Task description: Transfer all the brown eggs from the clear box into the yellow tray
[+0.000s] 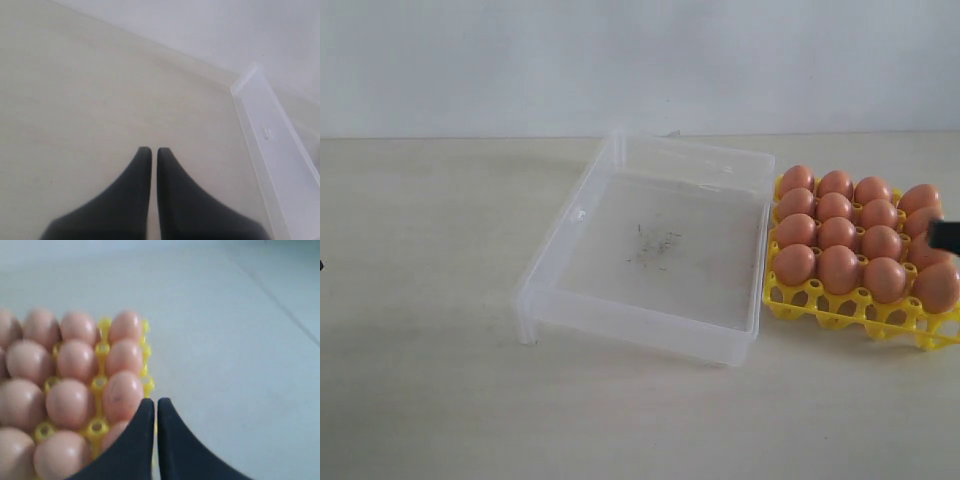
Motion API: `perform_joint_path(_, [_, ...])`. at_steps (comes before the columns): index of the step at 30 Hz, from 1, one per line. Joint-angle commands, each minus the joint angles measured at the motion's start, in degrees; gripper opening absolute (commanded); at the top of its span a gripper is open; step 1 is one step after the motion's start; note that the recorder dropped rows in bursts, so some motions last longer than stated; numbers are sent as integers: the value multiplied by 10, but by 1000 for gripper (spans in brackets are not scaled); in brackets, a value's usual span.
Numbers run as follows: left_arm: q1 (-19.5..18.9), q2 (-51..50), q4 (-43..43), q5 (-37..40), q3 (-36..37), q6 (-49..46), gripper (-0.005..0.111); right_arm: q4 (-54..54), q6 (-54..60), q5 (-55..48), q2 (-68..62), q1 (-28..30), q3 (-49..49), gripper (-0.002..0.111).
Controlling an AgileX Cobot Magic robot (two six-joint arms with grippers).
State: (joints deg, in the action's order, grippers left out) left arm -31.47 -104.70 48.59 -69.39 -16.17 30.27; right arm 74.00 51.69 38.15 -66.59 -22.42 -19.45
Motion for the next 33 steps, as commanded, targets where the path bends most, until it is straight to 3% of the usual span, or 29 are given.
perform_joint_path(1, [1,4,3,-6,1,-4,4,-175,-213,86,204,-54,125,0])
perform_joint_path(2, [1,4,3,-6,1,-4,4,-247,-253,93,294,-73,172,0])
perform_joint_path(7, [1,4,3,-6,1,-4,4,-310,-307,39,512,-102,195,0])
perform_joint_path(9, [1,4,3,-6,1,-4,4,-432,-334,10,579,-102,195,0])
perform_joint_path(12, [1,4,3,-6,1,-4,4,-714,-549,-1,666,-102,195,0])
perform_joint_path(15, [1,4,2,-6,1,-4,4,-864,-683,60,666,-102,195,0])
perform_joint_path(29, [1,4,3,-6,1,-4,4,-854,-693,77,666,-101,195,0])
perform_joint_path(31, [1,4,3,-6,1,-4,4,-849,-696,27,666,-101,195,0])
perform_joint_path(33, [1,4,3,-6,1,-4,4,-862,-717,-119,666,-101,195,0])
